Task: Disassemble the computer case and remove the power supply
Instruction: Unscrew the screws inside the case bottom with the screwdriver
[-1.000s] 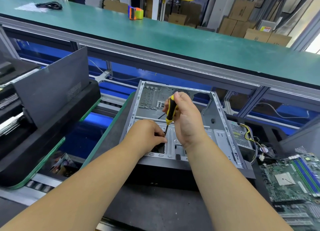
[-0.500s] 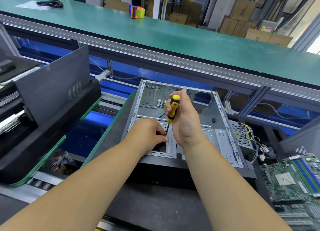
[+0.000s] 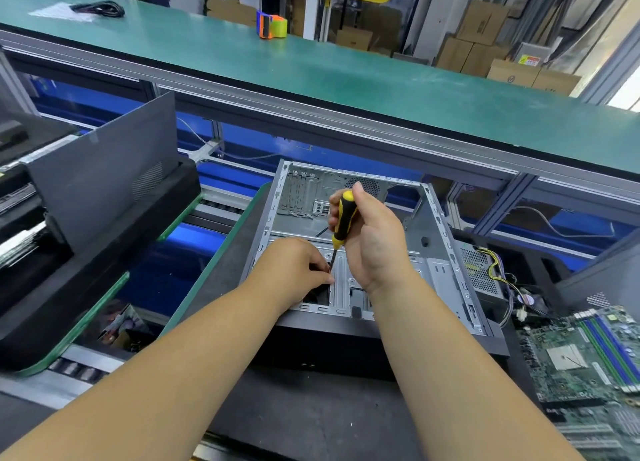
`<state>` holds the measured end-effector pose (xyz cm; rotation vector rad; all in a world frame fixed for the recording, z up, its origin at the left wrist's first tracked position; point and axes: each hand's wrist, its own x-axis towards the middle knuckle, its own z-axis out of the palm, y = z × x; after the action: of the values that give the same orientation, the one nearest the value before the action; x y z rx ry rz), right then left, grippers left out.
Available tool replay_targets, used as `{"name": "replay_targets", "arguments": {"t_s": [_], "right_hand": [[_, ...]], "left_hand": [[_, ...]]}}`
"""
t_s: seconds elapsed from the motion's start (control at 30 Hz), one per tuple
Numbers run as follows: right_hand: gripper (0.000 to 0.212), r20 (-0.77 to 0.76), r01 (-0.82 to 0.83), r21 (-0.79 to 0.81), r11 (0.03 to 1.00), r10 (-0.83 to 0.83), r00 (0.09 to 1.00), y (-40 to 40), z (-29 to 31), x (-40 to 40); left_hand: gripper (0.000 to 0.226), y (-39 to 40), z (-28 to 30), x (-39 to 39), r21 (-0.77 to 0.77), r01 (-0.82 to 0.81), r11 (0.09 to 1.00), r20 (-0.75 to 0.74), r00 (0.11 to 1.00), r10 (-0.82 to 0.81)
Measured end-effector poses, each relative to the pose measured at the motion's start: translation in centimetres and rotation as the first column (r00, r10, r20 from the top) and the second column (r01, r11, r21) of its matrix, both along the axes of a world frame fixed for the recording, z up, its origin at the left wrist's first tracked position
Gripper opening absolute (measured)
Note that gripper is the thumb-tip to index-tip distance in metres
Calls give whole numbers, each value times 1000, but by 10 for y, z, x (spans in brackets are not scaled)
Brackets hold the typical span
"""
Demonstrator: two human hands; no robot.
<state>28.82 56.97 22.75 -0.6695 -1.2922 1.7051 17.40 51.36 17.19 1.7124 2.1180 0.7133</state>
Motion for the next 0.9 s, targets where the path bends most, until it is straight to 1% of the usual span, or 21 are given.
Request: {"name": "replay_targets", "arguments": {"t_s": [0.07, 0.17, 0.23, 0.33, 0.53, 0.63, 0.77, 0.8, 0.83, 0.9], "right_hand": [[39, -47, 9, -41, 999, -11, 999, 1, -1, -1], [29, -131, 32, -125, 992, -48, 990, 4, -1, -3], [25, -149, 20, -148, 989, -42, 988, 6, -1, -4], [29, -138, -16, -138, 990, -3, 990, 9, -3, -8], [45, -111, -33, -101, 994, 21, 994, 12, -3, -14], [51, -63, -12, -86, 996, 6, 998, 14, -1, -17], [59, 65, 6, -89, 996, 0, 998, 14, 2, -15], [62, 53, -7, -97, 995, 12, 999, 13, 2, -14], [63, 9, -31, -104, 994, 32, 999, 12, 2, -13], [57, -86, -83, -98, 992, 75, 994, 9, 0, -11]], "left_hand": [[13, 0, 0, 0, 2, -5, 1000, 14, 1000, 5], [13, 0, 1, 1, -1, -10, 1000, 12, 1000, 10], [14, 0, 2, 1, -7, -8, 1000, 6, 1000, 8], [15, 1, 3, 1, -18, -8, 1000, -3, 1000, 8], [15, 0, 3, 1, -17, -3, 1000, 4, 1000, 3], [15, 0, 3, 1, -20, 0, 1000, 1, 1000, 0], [14, 1, 3, 0, -31, 12, 999, 9, 1000, -12], [14, 1, 3, 0, -28, 10, 1000, 19, 1000, -9], [13, 1, 3, 0, -27, 5, 1000, 23, 1000, -4], [13, 1, 2, 1, -32, -5, 999, 23, 1000, 5]]}}
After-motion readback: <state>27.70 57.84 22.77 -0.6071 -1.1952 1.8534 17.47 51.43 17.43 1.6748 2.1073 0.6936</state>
